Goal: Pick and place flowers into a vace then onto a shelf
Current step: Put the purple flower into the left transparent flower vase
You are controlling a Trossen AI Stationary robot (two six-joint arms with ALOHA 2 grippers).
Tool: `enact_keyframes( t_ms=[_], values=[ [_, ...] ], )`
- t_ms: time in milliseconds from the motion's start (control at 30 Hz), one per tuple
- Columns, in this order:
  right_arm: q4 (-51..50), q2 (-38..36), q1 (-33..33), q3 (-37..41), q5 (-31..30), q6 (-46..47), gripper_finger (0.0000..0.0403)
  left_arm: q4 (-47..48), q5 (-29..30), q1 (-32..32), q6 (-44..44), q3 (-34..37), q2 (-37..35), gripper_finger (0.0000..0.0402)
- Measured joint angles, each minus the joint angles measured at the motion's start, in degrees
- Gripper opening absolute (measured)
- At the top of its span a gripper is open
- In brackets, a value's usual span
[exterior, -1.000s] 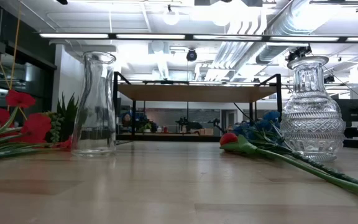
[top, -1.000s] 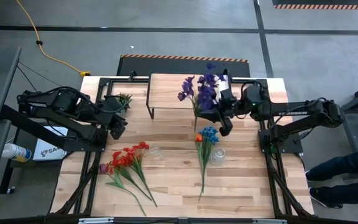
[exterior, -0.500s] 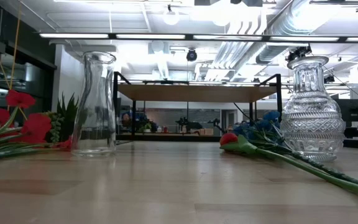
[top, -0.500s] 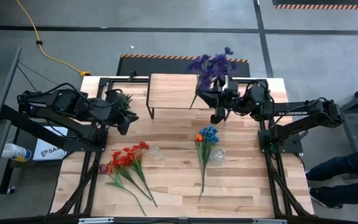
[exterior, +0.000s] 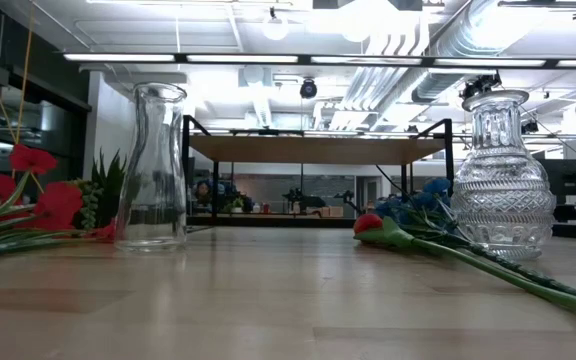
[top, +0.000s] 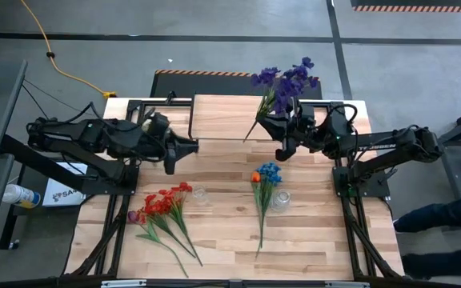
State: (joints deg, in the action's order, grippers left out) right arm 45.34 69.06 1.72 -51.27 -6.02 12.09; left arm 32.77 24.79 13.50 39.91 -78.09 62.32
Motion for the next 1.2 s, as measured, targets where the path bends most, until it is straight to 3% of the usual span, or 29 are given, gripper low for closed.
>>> enact_keyframes(
  t_ms=[233, 467, 700, 1200],
  values=[
    [0.26, 0.60, -2.62, 0.00, -1.00, 1.38, 0.0003, -6.55, -0.28, 0.01, -3.04, 0.02, 4.84, 0.0136],
    [1.69, 4.09, -4.91, 0.00, -1.65, 3.65, 0.0003, -14.49, -5.49, 0.00, -6.85, -0.04, 8.32, 0.0136],
    [4.35, 7.82, -6.49, 0.02, -1.35, 7.43, 0.0003, -14.46, -6.35, 0.00, -7.13, 0.07, 9.40, 0.0136],
    [6.52, 7.89, -11.96, 0.02, -3.16, 9.12, 0.0004, -15.64, -6.15, -0.04, -8.11, 0.00, 10.83, 0.0136]
  ],
)
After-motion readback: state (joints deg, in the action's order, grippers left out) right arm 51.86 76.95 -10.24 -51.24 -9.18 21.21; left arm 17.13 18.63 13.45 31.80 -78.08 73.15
